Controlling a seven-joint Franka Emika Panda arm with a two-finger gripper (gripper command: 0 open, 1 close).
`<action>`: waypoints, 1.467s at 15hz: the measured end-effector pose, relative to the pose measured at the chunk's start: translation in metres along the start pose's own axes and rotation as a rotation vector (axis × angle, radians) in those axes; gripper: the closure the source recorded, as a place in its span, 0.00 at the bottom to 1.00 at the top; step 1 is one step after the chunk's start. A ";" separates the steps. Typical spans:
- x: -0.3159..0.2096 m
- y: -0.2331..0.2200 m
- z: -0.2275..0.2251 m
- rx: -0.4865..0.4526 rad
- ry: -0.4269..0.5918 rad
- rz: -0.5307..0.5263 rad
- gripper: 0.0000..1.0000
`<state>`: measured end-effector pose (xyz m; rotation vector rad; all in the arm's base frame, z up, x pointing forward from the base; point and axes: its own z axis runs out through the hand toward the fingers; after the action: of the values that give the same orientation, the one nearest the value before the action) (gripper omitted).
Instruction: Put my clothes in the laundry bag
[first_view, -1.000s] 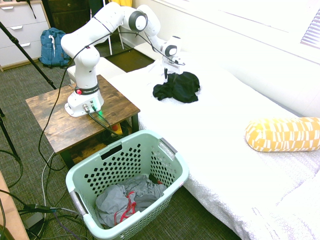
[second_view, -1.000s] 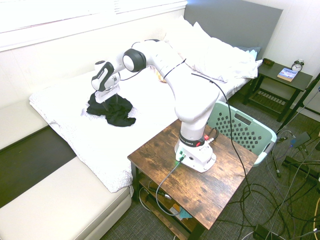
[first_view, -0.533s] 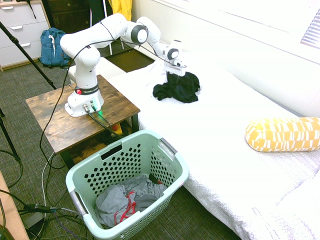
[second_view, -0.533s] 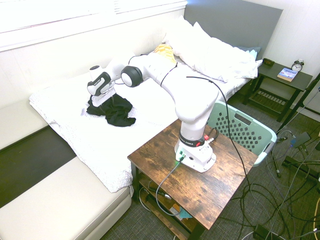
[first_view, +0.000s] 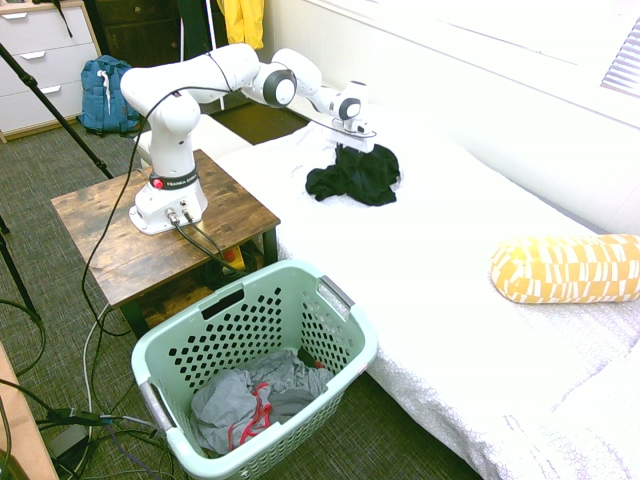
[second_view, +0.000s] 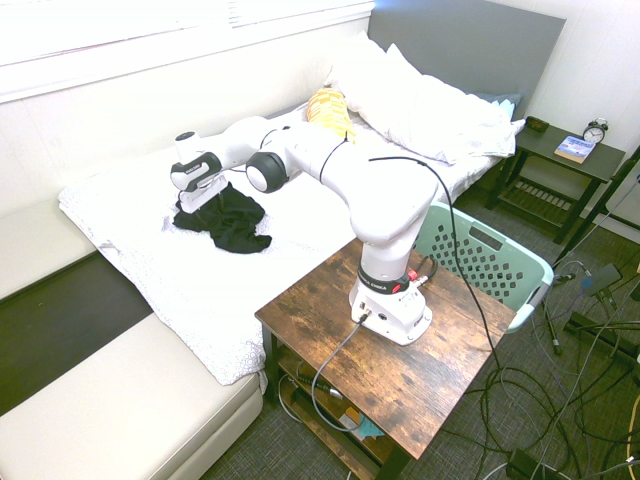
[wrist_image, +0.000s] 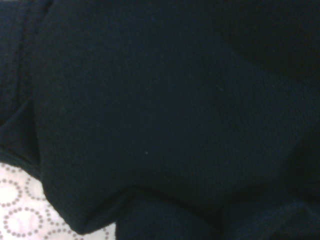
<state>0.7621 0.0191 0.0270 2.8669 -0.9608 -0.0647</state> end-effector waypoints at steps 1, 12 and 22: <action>0.002 0.004 0.002 0.002 -0.006 0.009 1.00; -0.004 0.038 0.014 -0.012 -0.038 0.052 1.00; -0.011 0.089 -0.119 0.008 0.007 0.092 1.00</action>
<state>0.7094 -0.0334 0.1566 2.8232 -1.0923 -0.0429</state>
